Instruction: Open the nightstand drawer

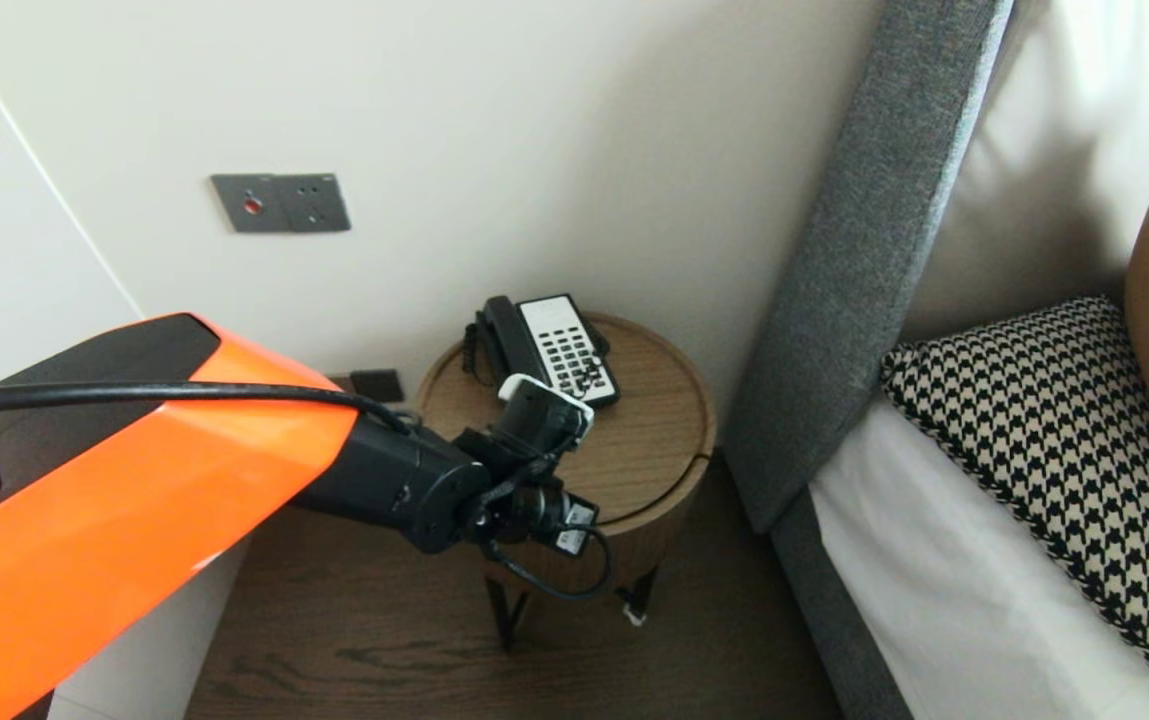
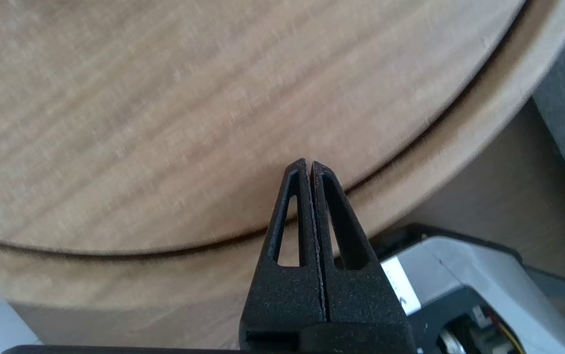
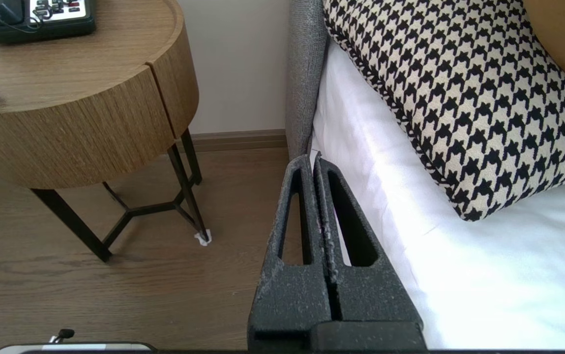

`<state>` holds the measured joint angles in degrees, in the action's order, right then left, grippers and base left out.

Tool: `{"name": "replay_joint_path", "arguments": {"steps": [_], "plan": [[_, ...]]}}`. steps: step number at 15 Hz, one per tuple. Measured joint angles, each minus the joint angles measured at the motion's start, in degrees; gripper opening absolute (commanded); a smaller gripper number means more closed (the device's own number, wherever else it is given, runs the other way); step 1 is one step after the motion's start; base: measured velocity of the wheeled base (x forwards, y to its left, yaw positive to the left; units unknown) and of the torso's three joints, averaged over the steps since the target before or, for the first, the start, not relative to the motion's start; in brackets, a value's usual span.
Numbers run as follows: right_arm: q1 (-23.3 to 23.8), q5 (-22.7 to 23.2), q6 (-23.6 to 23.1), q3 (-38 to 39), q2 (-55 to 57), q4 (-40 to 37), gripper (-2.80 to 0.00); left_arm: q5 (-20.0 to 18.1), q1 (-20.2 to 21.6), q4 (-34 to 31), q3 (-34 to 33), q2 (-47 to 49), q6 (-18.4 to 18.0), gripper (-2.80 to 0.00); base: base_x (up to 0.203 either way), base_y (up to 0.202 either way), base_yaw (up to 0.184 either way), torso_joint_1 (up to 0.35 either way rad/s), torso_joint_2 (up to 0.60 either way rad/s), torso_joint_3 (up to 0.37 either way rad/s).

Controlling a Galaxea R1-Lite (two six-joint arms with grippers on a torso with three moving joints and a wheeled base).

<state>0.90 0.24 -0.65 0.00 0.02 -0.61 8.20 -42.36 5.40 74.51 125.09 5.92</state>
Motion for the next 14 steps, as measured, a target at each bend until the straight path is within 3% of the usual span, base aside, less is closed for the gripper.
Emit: {"name": "replay_joint_path", "arguments": {"steps": [14], "plan": [[0.0,0.0,0.0,0.0,0.0,0.0,-2.80,-0.2,-2.4,2.4,-7.9,-3.3,0.4,-2.80,0.000,0.000,0.000,0.000,0.00,0.000]]}}
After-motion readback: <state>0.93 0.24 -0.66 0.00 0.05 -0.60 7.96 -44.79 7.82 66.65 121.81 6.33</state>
